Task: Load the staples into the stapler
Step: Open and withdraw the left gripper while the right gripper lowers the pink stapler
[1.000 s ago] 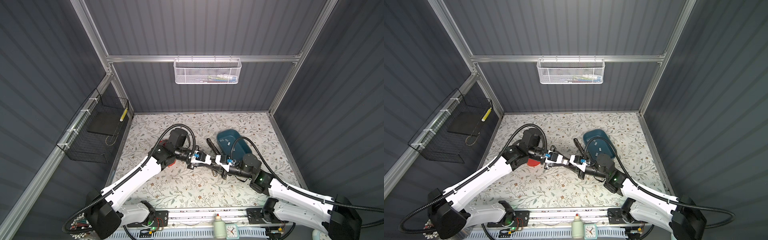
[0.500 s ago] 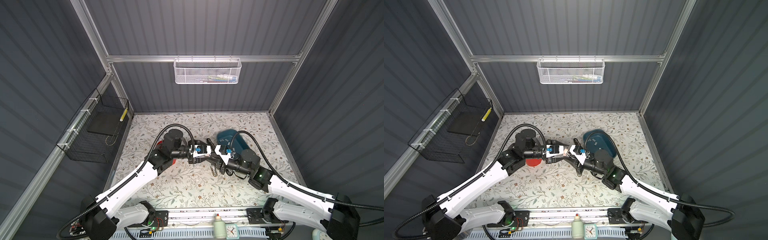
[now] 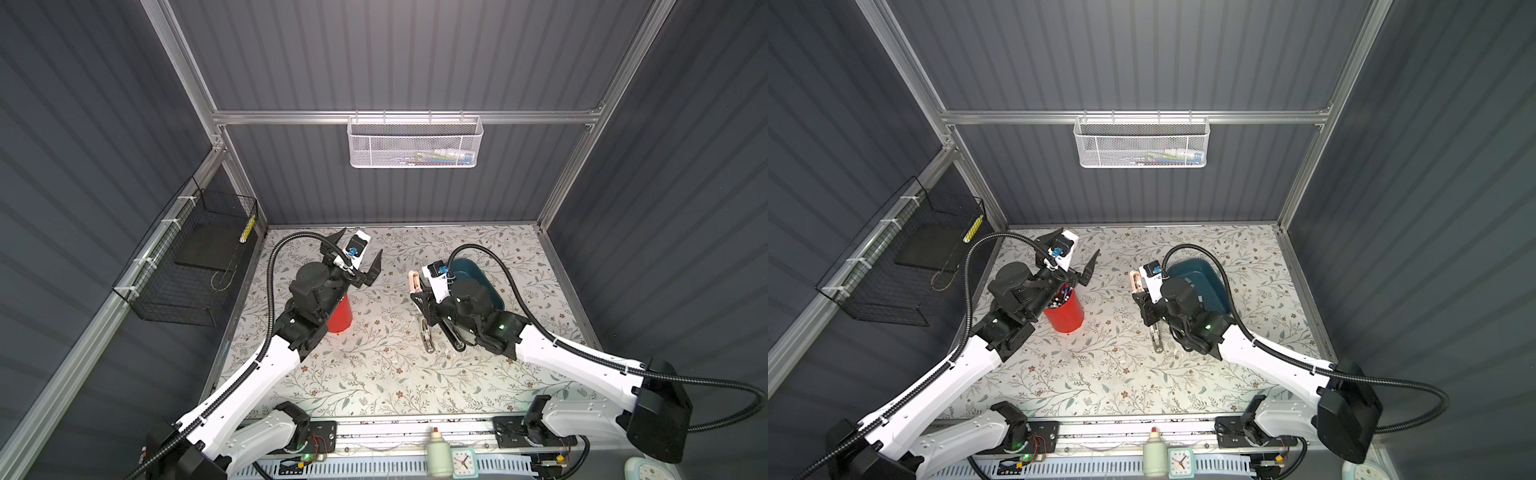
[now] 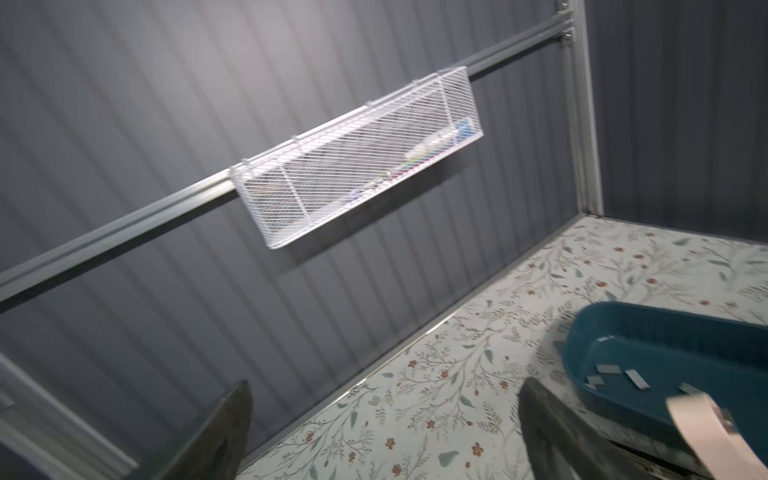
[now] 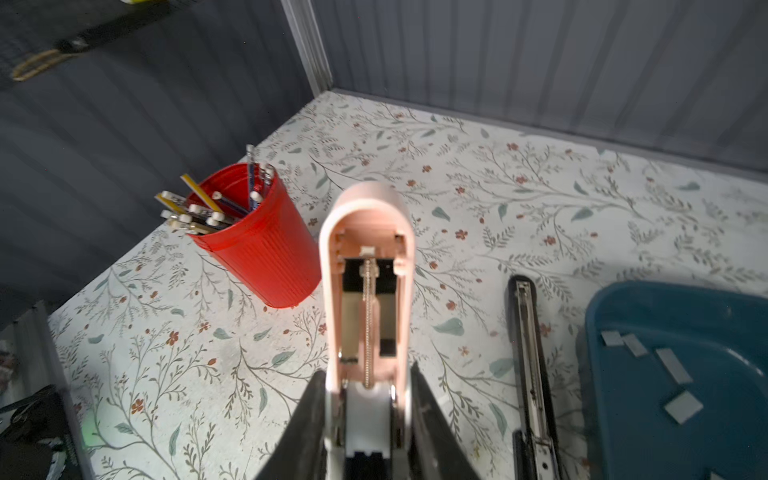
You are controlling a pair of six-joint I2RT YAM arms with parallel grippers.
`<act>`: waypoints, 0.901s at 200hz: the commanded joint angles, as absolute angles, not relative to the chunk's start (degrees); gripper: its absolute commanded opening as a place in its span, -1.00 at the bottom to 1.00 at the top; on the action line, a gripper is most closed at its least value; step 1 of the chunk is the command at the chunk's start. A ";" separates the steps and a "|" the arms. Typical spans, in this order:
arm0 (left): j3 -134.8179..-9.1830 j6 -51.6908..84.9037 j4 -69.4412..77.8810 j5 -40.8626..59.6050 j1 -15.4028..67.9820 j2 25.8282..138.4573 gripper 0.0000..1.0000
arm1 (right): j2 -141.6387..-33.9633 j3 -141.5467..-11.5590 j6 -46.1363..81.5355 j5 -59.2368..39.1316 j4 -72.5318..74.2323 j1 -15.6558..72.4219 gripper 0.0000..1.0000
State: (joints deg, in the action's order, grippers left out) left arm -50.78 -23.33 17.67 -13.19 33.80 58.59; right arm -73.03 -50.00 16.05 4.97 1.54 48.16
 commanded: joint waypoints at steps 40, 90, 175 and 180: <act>-51.96 -24.21 17.32 -17.07 34.01 58.49 0.99 | -79.76 -53.26 27.76 8.04 -5.69 49.83 -1.00; -52.46 -24.43 16.87 -15.60 34.01 59.99 0.99 | -92.09 -61.18 33.52 6.58 -11.51 52.15 -1.00; -52.98 -25.07 15.83 -15.20 34.01 60.18 0.99 | -112.01 -76.23 36.79 18.80 -25.48 57.32 -1.00; -53.07 -25.05 15.69 -15.12 34.01 60.03 0.99 | -112.29 -76.29 36.81 19.05 -25.26 57.46 -1.00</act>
State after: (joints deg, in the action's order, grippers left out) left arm -50.74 -24.38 16.21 -15.84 33.80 60.25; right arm -110.00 -74.08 35.03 16.45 -20.23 57.45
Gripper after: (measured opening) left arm 0.997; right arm 0.276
